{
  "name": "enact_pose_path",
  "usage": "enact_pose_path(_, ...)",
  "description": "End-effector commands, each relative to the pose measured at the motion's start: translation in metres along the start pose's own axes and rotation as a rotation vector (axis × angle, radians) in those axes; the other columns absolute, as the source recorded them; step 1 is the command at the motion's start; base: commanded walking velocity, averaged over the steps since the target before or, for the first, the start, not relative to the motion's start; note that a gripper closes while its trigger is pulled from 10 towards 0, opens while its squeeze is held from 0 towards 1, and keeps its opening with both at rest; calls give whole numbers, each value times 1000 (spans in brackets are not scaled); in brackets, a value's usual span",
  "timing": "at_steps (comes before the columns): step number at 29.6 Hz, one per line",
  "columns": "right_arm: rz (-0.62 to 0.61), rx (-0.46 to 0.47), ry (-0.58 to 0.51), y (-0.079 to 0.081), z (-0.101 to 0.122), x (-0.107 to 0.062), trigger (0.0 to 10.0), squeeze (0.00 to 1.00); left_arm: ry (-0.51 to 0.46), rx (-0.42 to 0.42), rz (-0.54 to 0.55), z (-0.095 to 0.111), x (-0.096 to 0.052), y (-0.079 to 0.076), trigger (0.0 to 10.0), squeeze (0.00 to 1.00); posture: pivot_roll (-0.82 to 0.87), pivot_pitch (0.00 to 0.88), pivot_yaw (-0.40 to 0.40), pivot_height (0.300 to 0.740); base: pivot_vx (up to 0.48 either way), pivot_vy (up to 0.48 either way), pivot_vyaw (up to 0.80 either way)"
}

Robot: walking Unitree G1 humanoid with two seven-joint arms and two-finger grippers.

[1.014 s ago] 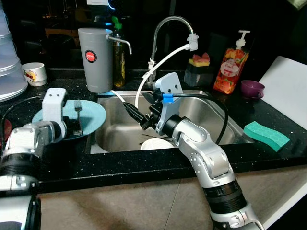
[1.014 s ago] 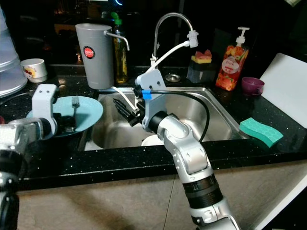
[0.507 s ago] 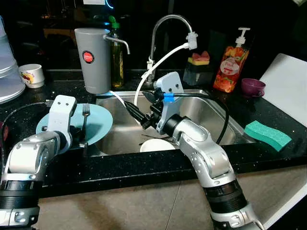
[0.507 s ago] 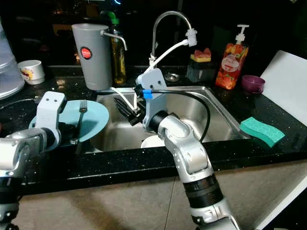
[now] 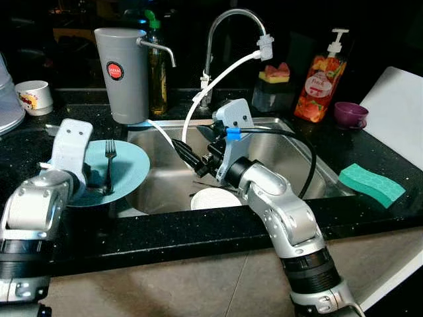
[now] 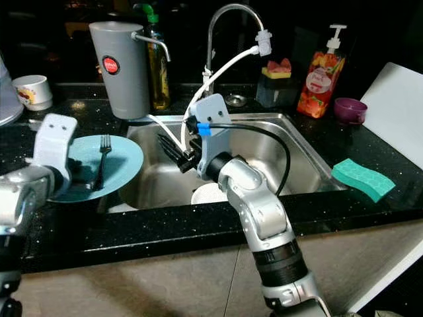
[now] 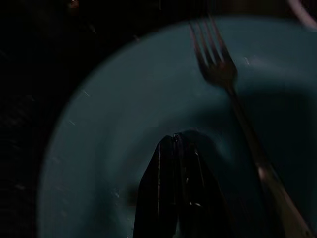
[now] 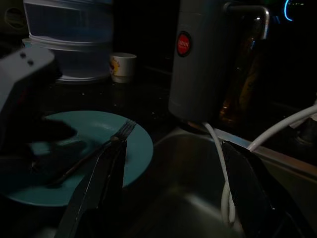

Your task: Kitchen organization

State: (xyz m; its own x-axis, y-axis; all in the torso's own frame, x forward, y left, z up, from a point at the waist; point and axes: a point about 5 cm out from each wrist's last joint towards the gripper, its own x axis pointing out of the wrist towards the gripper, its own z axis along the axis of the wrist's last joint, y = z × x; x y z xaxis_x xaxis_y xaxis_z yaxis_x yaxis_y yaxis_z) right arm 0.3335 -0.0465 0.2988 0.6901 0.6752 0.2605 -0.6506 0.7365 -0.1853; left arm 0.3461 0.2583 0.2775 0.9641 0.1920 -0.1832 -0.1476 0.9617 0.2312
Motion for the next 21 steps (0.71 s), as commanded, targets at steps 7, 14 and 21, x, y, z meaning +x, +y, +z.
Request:
enact_pose_path(7, 10, -14, -11, 1, 2, 2, 10000, 0, -91, -23, -4, 23, 1, -2, 10000, 0, 44, 108, -73, 740, 0, 0, 0)
enact_pose_path(14, 14, -16, -12, 2, 2, 3, 10000, 0, -42, -81, -59, 11, 22, -28, 10000, 1000, 41, 101, -76, 740, 0, 0, 0)
enact_pose_path(21, 16, -20, -13, 4, 3, 4, 10000, 0, 32, -95, -32, -8, 42, -37, 10000, 0, 37, 94, -82, 740, 0, 0, 0)
